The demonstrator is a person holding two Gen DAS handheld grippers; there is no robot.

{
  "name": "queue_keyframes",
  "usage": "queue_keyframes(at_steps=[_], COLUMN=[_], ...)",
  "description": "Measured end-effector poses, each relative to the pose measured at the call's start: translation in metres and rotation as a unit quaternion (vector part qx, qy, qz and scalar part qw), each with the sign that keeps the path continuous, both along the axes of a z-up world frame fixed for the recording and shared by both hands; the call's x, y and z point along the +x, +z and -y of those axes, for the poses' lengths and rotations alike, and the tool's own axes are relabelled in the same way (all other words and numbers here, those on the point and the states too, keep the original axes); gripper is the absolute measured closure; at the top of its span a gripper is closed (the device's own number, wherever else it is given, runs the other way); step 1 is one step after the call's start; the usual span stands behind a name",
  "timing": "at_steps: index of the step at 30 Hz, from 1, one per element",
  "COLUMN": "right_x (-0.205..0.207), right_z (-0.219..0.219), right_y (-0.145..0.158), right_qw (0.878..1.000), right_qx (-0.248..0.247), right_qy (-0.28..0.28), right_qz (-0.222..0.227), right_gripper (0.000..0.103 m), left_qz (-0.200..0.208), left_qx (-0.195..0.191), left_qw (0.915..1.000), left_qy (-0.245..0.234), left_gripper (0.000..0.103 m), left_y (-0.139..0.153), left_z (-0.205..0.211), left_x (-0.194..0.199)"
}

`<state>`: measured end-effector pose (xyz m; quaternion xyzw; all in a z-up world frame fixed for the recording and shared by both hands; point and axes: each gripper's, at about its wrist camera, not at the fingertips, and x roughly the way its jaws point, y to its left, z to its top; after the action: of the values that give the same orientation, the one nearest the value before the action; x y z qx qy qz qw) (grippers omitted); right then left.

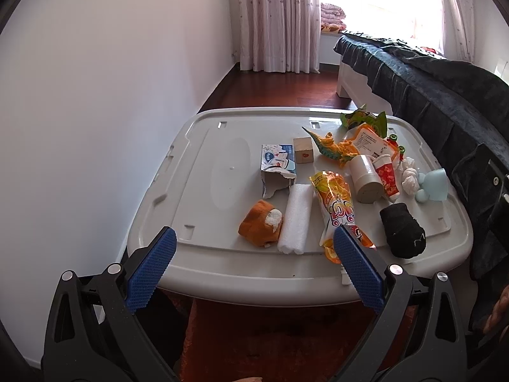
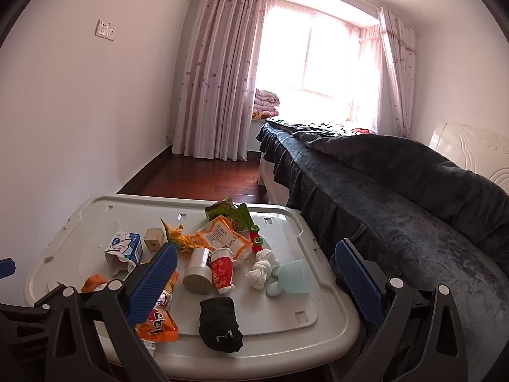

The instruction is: Collect trash

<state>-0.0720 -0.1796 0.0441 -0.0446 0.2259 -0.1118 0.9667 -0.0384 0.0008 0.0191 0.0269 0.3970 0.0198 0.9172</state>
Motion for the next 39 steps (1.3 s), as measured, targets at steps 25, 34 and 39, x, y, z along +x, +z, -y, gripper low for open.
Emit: queue_keyframes(at_steps=[25, 34, 39], right_x=[0.003, 0.003, 0.003], right_z=[-0.003, -0.003, -0.003], right_y=[-0.006, -0.007, -0.008], right_qw=[1.0, 1.0, 1.0], right_qx=[0.001, -0.002, -0.002], right_qy=[0.009, 0.01, 0.011], right_qz=[-0.015, -0.018, -0.02], right_gripper=[0.005, 0.005, 0.005], left_qz=[0.006, 0.007, 0.007], left_qx=[-0.003, -0.006, -0.013], left_qw=[0.9998, 0.9999, 0.9997], left_qy=[-0.02, -0.013, -0.019], left_gripper=[0.007, 0.007, 0.007], left_y=[0.0, 0.0, -0.001], left_z=[0.009, 0.005, 0.003], left_x=[0.0, 0.001, 0.001])
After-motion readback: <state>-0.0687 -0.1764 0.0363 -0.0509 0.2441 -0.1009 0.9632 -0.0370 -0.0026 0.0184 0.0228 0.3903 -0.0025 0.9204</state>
